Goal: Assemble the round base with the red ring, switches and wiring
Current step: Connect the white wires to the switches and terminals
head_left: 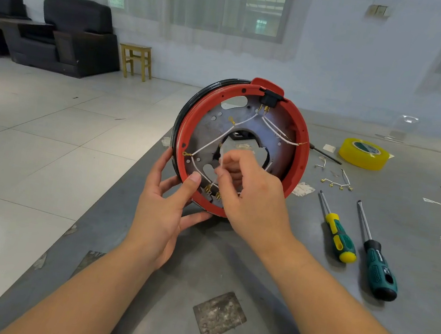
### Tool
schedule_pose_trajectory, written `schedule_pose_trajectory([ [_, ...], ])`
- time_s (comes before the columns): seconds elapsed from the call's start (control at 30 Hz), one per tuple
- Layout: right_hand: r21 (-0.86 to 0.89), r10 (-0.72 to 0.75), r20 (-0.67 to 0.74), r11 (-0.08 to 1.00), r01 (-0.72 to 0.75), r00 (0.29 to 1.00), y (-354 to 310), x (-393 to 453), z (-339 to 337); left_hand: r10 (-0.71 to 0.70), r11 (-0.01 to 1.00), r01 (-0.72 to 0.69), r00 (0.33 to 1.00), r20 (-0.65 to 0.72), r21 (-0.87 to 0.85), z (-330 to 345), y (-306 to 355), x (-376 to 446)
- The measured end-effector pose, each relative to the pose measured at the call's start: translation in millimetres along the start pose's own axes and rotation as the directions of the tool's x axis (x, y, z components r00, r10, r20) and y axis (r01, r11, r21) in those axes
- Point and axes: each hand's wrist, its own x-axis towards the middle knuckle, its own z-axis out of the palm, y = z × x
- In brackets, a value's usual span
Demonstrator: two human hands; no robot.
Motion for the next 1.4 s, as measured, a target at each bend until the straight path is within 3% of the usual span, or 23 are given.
schedule_pose_trajectory([
  [0.23,0.034,-0.052,0.048,0.998,0.051,0.997,-2,-1,4,0.005,1.0,-0.005,1.0,0.005,0.011,-1,-1,1],
  [0.4,0.021,0.047,-0.084,0.999,-0.045,0.995,6,2,-2,-0.014,1.0,0.014,1.0,-0.013,-0.012,-4,-3,3],
  [0.5,0.007,0.228,-0.075,0.974,-0.228,0.971,11,3,-3,-0.03,0.999,0.029,0.999,-0.026,-0.044,-5,-4,4],
  [0.6,0.036,0.441,0.067,0.895,-0.444,0.895,14,4,0,-0.044,0.997,0.041,0.999,-0.032,-0.063,-7,-5,5],
  [0.67,0.157,0.55,0.224,0.794,-0.587,0.804,12,4,3,-0.046,0.997,0.044,0.999,-0.029,-0.059,-7,-4,5],
  [0.77,0.286,0.616,0.408,0.615,-0.735,0.674,8,6,2,-0.038,0.999,0.037,0.999,-0.018,-0.038,-7,-4,4],
  [0.83,0.318,0.613,0.462,0.561,-0.764,0.642,6,6,2,-0.03,0.999,0.03,0.999,-0.013,-0.025,-6,-3,4],
  [1.27,0.343,0.552,0.365,0.669,-0.66,0.75,11,0,1,-0.047,0.999,0.046,0.998,-0.032,-0.026,-4,-3,3],
  [1.4,0.342,0.536,0.39,0.671,-0.658,0.749,12,1,1,-0.063,0.997,0.062,0.997,-0.042,-0.037,-4,-2,3],
])
